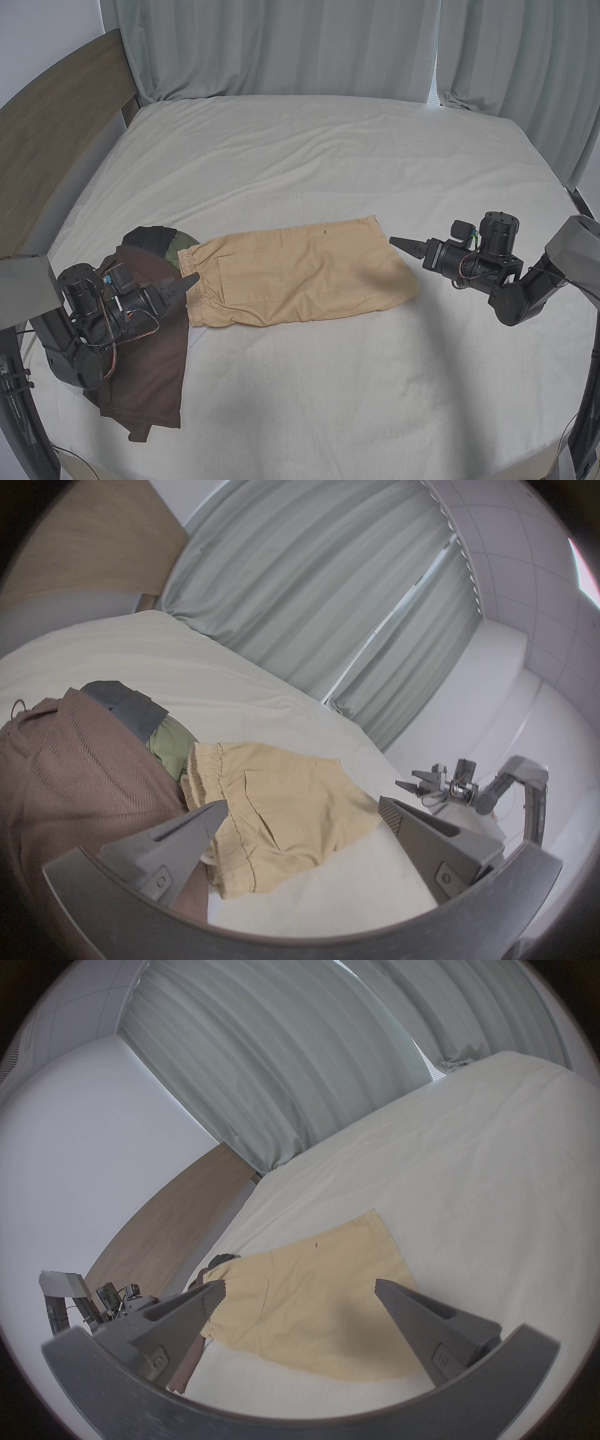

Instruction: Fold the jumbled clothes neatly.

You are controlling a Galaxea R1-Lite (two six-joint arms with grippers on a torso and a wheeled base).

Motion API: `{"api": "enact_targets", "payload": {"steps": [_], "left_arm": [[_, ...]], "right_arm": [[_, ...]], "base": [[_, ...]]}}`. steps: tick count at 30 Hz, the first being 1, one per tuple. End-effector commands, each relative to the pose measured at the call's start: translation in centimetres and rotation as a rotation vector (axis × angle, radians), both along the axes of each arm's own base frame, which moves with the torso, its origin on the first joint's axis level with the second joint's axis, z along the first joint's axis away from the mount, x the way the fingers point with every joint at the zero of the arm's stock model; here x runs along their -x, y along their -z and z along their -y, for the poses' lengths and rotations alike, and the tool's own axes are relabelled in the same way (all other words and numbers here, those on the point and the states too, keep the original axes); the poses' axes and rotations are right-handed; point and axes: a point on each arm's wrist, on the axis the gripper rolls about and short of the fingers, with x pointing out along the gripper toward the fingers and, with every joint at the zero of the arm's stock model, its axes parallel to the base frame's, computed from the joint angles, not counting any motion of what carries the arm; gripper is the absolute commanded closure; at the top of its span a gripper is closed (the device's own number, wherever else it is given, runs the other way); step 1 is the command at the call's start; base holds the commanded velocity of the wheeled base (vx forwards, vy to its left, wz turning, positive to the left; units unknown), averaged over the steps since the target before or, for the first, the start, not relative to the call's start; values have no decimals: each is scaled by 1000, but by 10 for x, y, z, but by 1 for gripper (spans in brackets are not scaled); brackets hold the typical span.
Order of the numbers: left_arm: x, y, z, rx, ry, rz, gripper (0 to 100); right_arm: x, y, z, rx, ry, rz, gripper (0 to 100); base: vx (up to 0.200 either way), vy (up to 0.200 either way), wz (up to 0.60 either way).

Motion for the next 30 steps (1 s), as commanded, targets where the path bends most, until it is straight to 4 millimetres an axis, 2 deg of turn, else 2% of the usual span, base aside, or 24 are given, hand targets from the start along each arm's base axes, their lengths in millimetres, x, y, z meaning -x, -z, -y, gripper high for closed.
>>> {"api": "enact_targets", "payload": {"steps": [1,6,11,21,26,30], "left_arm": [[14,-1,0,-69,24,24,0],[23,7,1,-183,78,63,0],[25,13,0,-231,92,78,0],[26,13,0,-233,87,75,0],[25,12,-1,-230,82,75,0],[25,14,-1,-235,81,73,0]], "right_arm": [[17,7,0,30,-12,-34,0],[26,17,-4,47,-27,-75,0],[32,29,-6,62,-9,-118,0],[40,38,-11,64,-15,-159,0],[35,58,-16,78,1,-193,0],[33,63,-18,57,6,-220,0]], "base": [[0,0,0],[0,0,0],[0,0,0],[0,0,0],[0,0,0],[0,0,0]]}}
